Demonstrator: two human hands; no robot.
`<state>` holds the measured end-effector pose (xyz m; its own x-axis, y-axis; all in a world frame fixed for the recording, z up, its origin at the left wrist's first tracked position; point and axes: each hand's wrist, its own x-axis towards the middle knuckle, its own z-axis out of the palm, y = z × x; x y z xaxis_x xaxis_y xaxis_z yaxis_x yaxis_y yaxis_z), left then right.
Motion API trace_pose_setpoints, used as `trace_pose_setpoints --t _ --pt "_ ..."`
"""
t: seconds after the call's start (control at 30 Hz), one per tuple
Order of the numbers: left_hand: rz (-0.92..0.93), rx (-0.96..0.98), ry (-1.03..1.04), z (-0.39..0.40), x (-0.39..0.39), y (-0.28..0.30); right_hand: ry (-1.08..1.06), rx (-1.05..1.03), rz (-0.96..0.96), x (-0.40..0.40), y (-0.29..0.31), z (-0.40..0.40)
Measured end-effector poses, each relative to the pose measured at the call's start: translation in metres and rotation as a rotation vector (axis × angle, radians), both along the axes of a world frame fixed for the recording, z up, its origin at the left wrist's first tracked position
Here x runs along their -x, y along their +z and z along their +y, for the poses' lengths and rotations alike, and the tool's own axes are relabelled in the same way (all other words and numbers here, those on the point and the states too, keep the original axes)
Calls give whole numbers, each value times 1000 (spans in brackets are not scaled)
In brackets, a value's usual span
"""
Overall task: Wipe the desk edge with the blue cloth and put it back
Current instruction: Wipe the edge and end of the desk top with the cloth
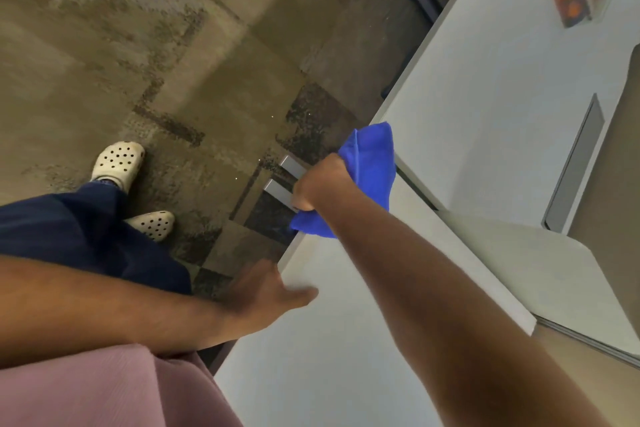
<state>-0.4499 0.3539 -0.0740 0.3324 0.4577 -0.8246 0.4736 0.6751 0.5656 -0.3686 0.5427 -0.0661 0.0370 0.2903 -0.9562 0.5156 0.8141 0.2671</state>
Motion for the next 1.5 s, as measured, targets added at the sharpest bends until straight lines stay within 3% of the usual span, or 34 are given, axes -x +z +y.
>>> trace_pose_setpoints --t 0.07,0.13,0.2,0.3,0.43,0.53,0.63,0.77,0.97,1.13,1.23,1.3,1.4,1.5 --pt "19 -36 2 -1 0 1 63 18 5 8 -1 -19" --pt "72 -88 9 -2 -2 0 118 -45 148 8 3 -41" --pt "125 -109 -6 -1 -3 -1 39 -166 356 2 7 -51" --pt "138 -57 -10 -1 -4 -4 -117 -287 521 -11 14 -29" --pt "123 -52 6 -2 -3 -7 -176 -439 552 -37 24 21" --pt "130 -58 -9 -3 -2 -8 -177 -487 543 -35 24 14" --pt "137 -89 -24 -3 -3 -7 -175 -592 801 -44 24 -34" --pt "109 -202 49 -5 -2 -6 -319 -576 1116 -84 26 -95" --pt "94 -229 79 -7 -3 -9 -289 -592 1108 -91 24 -62" --pt "67 -311 14 -7 -2 -9 -421 -832 1101 -84 20 -26" --pt "121 -505 -44 -15 3 -10 -528 -880 1125 -77 19 -45" --pt "98 -859 -157 -31 17 -7 -629 -902 1146 -74 20 -64" --pt "37 -1287 -470 -50 42 -9 -744 -947 1133 -70 21 -96" --pt "-21 -1439 -757 -37 52 -7 -810 -995 1025 -65 20 -127"
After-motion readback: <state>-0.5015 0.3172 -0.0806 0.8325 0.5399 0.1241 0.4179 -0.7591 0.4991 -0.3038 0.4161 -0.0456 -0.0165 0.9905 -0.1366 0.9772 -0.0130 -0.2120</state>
